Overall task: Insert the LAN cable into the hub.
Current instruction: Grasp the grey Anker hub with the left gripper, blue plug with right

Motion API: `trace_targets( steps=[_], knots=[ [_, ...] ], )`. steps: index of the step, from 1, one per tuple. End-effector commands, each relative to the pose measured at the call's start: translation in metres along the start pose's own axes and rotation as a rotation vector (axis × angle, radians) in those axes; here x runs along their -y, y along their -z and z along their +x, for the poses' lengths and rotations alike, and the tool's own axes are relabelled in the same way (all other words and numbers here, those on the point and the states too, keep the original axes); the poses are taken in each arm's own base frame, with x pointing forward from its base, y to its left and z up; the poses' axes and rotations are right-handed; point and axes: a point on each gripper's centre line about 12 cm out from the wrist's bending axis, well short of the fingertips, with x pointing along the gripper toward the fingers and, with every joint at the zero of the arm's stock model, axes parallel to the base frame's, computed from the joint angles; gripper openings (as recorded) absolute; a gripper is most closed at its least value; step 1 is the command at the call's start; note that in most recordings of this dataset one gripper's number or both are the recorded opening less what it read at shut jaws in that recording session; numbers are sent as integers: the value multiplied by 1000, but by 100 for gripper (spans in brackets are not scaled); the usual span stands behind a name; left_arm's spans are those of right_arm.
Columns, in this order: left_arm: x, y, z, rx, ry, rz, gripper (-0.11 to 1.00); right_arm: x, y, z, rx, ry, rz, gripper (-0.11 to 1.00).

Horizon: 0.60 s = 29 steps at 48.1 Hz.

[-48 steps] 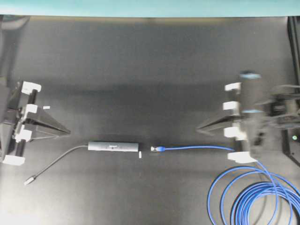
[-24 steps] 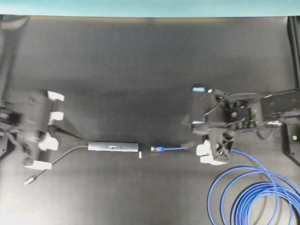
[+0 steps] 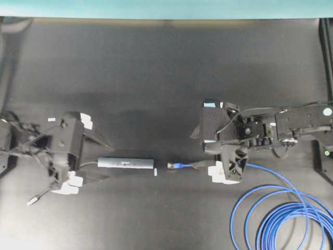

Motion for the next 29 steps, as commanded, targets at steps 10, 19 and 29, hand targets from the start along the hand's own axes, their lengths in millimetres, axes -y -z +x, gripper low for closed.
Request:
trace_targets(
  steps=[10, 19, 29],
  knots=[
    [-8, 39, 6, 120, 2, -87, 82, -7, -11, -1, 68, -17, -7, 80],
    [-21, 52, 12, 144, -34, -103, 82, -8, -11, -2, 71, -20, 13, 80],
    [-22, 65, 20, 151, -32, -105, 82, -9, -10, -2, 78, -25, 53, 80]
  ],
)
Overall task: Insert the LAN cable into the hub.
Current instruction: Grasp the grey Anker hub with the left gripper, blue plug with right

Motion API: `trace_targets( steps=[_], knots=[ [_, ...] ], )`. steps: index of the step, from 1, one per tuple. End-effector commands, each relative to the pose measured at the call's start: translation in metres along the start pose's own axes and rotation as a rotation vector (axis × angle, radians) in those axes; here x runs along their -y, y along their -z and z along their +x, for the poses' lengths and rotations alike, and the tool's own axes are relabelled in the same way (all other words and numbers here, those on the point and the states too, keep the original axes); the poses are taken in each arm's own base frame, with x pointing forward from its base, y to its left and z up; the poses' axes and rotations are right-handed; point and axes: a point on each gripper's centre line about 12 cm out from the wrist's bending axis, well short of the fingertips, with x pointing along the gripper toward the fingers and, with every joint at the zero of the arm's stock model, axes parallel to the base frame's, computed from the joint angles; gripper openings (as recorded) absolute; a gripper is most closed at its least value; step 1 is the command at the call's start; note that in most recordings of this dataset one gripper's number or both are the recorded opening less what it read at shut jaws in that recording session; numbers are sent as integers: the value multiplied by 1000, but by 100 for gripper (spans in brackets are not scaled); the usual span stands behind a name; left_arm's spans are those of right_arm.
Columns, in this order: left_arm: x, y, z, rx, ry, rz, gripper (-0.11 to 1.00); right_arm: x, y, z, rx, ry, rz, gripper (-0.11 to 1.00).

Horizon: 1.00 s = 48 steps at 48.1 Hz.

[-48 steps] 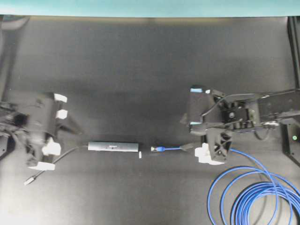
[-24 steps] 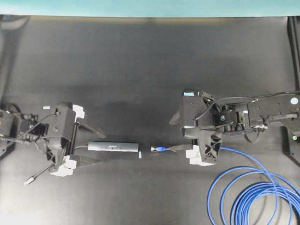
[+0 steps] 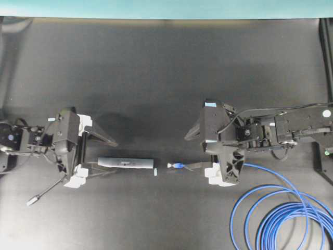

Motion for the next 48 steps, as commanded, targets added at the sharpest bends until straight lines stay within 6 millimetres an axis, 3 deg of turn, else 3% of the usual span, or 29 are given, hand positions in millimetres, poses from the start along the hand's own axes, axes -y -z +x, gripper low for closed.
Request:
trace_targets(
  steps=[1, 25, 33, 40, 48],
  knots=[
    [2, 2, 3, 24, 13, 4, 82, -3, -4, -2, 22, -9, 16, 80],
    [3, 33, 27, -28, 28, -13, 81, -8, -3, -2, 22, -18, 27, 80],
    [4, 38, 30, -44, 30, -18, 77, -9, -2, -2, 20, -22, 28, 80],
    [6, 37, 33, -41, 38, -15, 63, -11, 1, -3, 15, -26, 26, 80],
    [16, 34, 35, -29, 66, 5, 28, -11, 5, -5, 9, -26, 25, 80]
  ],
)
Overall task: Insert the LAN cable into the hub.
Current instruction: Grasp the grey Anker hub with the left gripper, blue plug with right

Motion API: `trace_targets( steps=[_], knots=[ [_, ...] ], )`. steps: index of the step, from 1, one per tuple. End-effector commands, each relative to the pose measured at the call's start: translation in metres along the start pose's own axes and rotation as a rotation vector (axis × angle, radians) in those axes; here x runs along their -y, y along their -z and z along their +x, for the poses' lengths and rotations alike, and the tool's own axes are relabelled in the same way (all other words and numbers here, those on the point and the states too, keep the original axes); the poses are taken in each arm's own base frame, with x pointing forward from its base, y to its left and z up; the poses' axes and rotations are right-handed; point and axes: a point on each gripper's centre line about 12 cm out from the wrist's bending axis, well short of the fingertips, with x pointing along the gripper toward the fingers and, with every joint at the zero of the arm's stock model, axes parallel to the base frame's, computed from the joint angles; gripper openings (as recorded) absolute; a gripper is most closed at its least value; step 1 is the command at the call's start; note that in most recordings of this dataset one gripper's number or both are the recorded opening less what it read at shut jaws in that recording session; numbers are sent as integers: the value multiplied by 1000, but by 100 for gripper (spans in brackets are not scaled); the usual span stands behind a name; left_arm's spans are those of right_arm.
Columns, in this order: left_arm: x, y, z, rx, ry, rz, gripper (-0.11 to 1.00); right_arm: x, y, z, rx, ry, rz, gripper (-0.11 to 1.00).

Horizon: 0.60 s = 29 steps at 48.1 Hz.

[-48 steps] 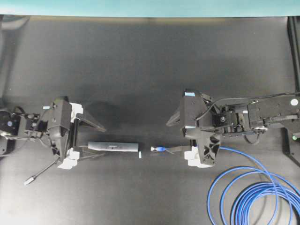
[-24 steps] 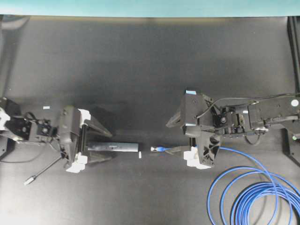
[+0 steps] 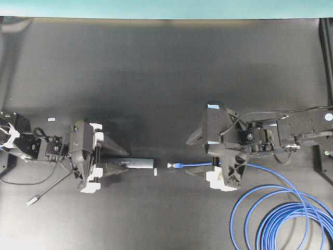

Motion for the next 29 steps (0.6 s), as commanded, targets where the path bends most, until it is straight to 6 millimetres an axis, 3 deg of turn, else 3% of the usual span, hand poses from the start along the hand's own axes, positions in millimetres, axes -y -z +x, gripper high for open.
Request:
trace_targets(
  steps=[1, 17, 29],
  knots=[
    [7, -5, 3, 19, 25, 13, 28, -3, 0, -2, 10, -7, 3, 80],
    [13, -51, 6, 7, 11, 13, 28, -1, 19, 8, 54, -14, 20, 80],
    [16, -85, -2, -74, -16, 22, 28, -1, 36, 39, 52, -15, 16, 80]
  ],
)
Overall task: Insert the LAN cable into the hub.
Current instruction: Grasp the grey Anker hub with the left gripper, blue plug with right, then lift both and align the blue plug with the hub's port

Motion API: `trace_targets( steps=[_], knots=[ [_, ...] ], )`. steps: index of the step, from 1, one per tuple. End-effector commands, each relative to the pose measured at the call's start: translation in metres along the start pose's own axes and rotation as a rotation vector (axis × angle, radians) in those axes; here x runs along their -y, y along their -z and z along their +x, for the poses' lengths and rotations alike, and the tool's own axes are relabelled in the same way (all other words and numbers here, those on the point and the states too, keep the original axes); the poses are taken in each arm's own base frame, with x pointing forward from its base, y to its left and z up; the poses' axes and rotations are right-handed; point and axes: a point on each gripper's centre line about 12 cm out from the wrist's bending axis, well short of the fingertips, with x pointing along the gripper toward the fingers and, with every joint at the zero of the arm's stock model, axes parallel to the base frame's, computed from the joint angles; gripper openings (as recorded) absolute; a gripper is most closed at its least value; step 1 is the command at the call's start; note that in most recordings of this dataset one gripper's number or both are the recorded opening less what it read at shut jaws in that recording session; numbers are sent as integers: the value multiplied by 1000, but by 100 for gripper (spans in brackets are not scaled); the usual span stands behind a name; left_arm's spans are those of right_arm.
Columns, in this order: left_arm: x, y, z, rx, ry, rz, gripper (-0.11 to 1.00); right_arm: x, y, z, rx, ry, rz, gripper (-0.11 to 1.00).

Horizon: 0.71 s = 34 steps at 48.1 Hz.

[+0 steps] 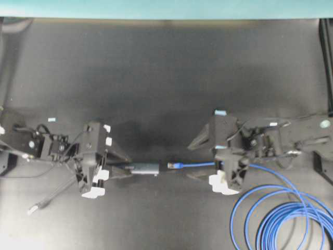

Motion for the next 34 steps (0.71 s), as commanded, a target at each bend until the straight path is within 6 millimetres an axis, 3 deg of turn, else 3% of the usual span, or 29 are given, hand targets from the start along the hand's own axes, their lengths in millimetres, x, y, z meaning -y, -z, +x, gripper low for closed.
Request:
trace_targets(
  steps=[1, 12, 28, 34],
  knots=[
    [2, -17, -5, 6, -2, 4, 28, -2, 6, 13, -6, -5, 2, 80],
    [5, -25, -17, -35, -7, -15, 28, -1, 21, 40, -42, 1, -1, 80],
    [11, -26, -18, -48, 5, -53, 28, 6, 41, 61, -75, 15, 5, 79],
    [13, -24, -18, -55, 10, -58, 28, 7, 46, 63, -88, 20, 13, 73]
  ],
)
